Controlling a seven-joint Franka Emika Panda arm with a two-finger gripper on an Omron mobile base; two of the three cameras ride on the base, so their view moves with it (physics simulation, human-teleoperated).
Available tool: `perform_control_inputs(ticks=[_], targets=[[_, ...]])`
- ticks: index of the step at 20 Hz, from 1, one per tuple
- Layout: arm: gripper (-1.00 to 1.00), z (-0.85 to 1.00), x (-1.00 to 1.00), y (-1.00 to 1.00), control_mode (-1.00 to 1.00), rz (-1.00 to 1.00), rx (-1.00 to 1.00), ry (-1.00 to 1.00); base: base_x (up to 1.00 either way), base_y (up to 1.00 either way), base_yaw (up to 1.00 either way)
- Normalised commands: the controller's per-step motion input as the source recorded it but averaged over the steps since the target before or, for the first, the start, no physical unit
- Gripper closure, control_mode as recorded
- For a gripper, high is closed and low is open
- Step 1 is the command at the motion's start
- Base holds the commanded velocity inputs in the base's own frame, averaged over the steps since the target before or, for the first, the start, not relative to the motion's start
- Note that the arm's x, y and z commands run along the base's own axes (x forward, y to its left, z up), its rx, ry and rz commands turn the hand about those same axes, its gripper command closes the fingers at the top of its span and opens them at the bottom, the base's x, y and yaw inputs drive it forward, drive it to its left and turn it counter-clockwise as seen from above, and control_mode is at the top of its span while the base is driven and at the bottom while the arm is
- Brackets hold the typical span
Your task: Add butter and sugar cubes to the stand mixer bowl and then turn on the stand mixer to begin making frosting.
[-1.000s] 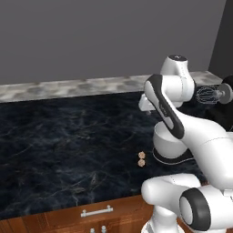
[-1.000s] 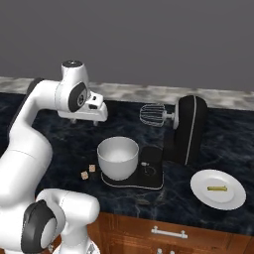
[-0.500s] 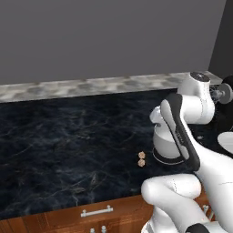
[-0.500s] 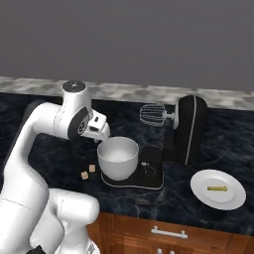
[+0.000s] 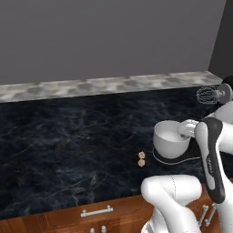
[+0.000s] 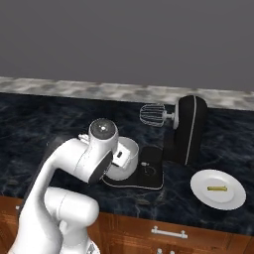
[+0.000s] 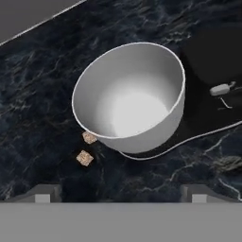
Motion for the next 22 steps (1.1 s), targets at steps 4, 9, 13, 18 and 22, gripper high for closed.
perform_control_inputs(ticks=[4, 9, 13, 18, 22], targets=[[-1.00, -0.25, 0.00, -1.00, -1.00, -0.22, 0.20, 0.01, 0.00, 0.00, 0.00], [-1.00, -0.34, 0.00, -1.00, -1.00, -0.19, 0.17, 0.03, 0.00, 0.00, 0.00], [-1.00, -0.40, 0.00, -1.00, -1.00, -0.16, 0.18, 0.01, 0.00, 0.00, 0.00], [-1.00, -0.51, 0.03, -1.00, -1.00, -0.15, 0.20, 0.02, 0.00, 0.00, 0.00], [-1.00, -0.32, 0.00, -0.99, -1.00, -0.16, 0.18, 0.00, 0.00, 0.00, 0.00]])
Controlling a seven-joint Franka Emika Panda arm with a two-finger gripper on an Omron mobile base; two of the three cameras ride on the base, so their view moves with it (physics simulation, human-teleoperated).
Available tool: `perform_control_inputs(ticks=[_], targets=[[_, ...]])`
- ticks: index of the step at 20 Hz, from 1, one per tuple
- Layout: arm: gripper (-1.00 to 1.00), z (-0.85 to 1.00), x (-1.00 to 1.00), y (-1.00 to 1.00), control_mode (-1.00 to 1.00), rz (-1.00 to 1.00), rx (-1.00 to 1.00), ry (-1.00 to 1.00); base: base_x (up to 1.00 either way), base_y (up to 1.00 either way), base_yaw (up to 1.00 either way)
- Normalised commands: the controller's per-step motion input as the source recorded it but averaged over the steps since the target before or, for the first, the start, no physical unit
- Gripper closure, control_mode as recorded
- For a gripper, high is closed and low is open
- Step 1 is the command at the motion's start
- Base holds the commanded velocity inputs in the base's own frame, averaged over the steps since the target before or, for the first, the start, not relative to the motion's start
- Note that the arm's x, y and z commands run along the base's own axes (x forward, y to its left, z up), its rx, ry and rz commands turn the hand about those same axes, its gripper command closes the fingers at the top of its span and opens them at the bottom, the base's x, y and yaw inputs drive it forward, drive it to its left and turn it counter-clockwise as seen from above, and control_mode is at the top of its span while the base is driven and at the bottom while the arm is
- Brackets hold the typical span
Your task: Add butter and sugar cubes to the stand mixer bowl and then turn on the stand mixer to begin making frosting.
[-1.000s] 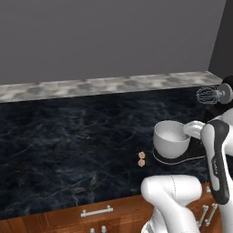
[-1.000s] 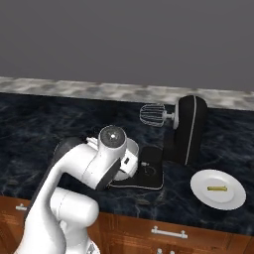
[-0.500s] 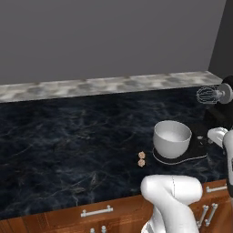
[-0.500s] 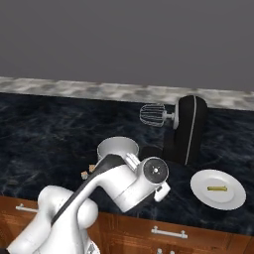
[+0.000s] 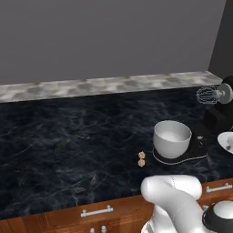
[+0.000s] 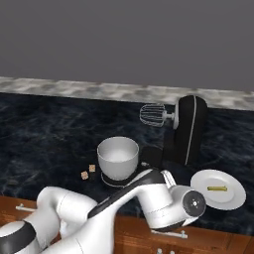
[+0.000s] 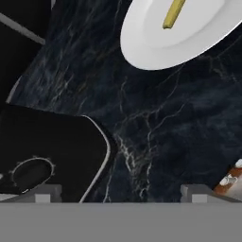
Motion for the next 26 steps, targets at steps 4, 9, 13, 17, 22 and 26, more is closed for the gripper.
perform_control_inputs(ticks=[4, 9, 13, 17, 22, 26], targets=[[-1.00, -0.14, 0.03, -0.93, -1.00, -0.14, 0.16, 0.00, 0.00, 0.00, 0.00], [-1.00, 0.00, 0.16, -0.77, -1.00, -0.11, 0.12, 0.04, 0.00, 0.00, 0.00], [-1.00, 0.00, 0.44, -0.52, -1.00, -0.08, 0.08, 0.12, 0.00, 0.00, 0.00], [-1.00, -0.08, 0.69, -0.16, -1.00, 0.00, 0.03, 0.16, 0.00, 0.00, 0.00], [-1.00, -0.17, 0.55, -0.16, -1.00, 0.00, 0.01, 0.14, 0.00, 0.00, 0.00], [-1.00, -0.29, 0.32, -0.39, -1.00, 0.00, 0.06, 0.07, 0.00, 0.00, 0.00]])
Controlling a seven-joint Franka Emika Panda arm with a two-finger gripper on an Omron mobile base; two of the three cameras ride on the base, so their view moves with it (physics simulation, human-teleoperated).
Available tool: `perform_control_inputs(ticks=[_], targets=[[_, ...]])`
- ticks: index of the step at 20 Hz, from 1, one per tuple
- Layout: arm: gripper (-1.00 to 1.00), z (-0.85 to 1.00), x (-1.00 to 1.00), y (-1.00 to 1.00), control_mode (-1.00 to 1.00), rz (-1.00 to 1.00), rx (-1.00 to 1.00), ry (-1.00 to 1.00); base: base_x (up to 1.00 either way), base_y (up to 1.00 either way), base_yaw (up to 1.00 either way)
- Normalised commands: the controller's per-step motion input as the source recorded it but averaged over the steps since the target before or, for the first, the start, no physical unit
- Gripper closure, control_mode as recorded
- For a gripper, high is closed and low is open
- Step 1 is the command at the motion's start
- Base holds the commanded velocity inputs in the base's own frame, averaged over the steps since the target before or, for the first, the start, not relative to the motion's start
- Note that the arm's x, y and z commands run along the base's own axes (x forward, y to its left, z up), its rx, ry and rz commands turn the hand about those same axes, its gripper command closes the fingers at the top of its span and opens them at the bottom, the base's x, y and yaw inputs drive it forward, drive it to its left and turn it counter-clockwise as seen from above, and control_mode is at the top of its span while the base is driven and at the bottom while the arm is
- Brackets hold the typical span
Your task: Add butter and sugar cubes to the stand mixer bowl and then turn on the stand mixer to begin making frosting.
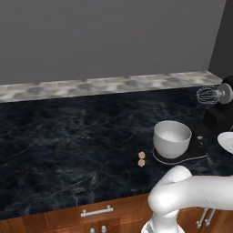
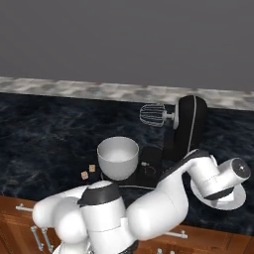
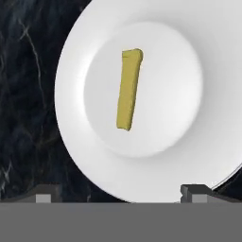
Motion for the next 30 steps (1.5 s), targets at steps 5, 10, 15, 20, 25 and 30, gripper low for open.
perform_control_inputs(ticks=[5, 10, 15, 20, 25, 30], targets=[[-1.00, -0.26, 0.28, -0.38, -1.00, -0.01, 0.07, 0.07, 0.00, 0.00, 0.00], [-1.00, -0.31, 0.34, -0.23, -1.00, -0.02, 0.03, 0.13, 0.00, 0.00, 0.00], [-1.00, -0.30, 0.23, -0.18, -1.00, -0.02, 0.00, 0.14, 0.00, 0.00, 0.00], [-1.00, -0.30, 0.20, -0.20, -1.00, -0.05, 0.00, 0.10, 0.00, 0.00, 0.00], [-1.00, -0.50, 0.09, -0.08, -1.00, -0.02, 0.01, 0.14, 0.00, 0.00, 0.00], [-1.00, -0.65, -0.01, -0.02, -1.00, 0.00, 0.06, 0.11, 0.00, 0.00, 0.00]])
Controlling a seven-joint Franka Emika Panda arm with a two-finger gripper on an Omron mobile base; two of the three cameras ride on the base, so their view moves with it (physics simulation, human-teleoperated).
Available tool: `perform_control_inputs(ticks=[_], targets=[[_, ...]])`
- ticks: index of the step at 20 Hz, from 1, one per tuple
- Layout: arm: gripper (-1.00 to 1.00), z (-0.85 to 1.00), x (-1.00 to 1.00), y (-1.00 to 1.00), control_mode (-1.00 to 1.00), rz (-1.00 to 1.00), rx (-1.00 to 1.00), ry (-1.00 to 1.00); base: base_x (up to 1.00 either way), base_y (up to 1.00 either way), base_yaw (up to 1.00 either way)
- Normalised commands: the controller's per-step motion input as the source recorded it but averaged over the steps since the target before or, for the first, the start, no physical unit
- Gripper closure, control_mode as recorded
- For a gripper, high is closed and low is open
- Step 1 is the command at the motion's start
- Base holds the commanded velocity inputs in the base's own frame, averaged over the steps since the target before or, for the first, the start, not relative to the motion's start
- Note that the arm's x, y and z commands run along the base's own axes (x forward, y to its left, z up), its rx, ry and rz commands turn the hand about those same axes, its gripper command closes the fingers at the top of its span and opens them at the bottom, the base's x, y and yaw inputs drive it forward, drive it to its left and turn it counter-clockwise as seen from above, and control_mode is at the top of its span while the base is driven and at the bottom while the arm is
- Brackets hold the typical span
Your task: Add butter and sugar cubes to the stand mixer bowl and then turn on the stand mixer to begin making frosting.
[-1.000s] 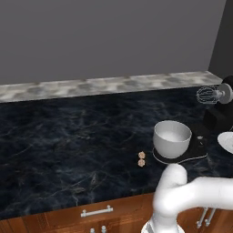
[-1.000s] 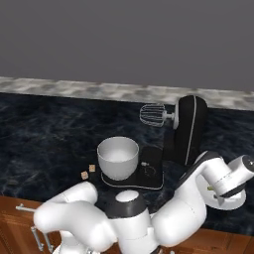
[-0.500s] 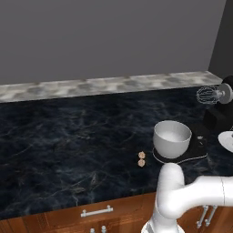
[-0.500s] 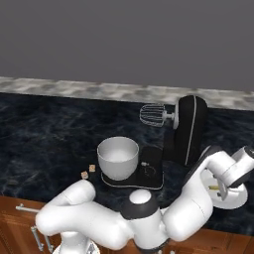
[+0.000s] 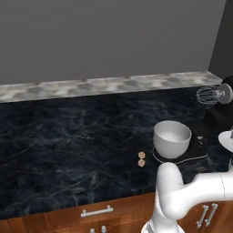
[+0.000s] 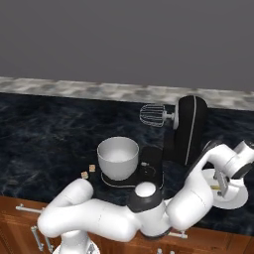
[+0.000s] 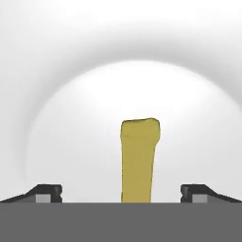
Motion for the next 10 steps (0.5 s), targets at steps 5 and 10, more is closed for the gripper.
perform_control_inputs(ticks=[5, 10], targets=[[1.00, -0.81, -0.22, 0.00, -1.00, 0.00, 0.10, 0.03, 0.00, 0.00, 0.00], [1.00, -0.82, -0.24, 0.00, -1.00, -0.01, 0.11, 0.05, 0.00, 0.00, 0.00]])
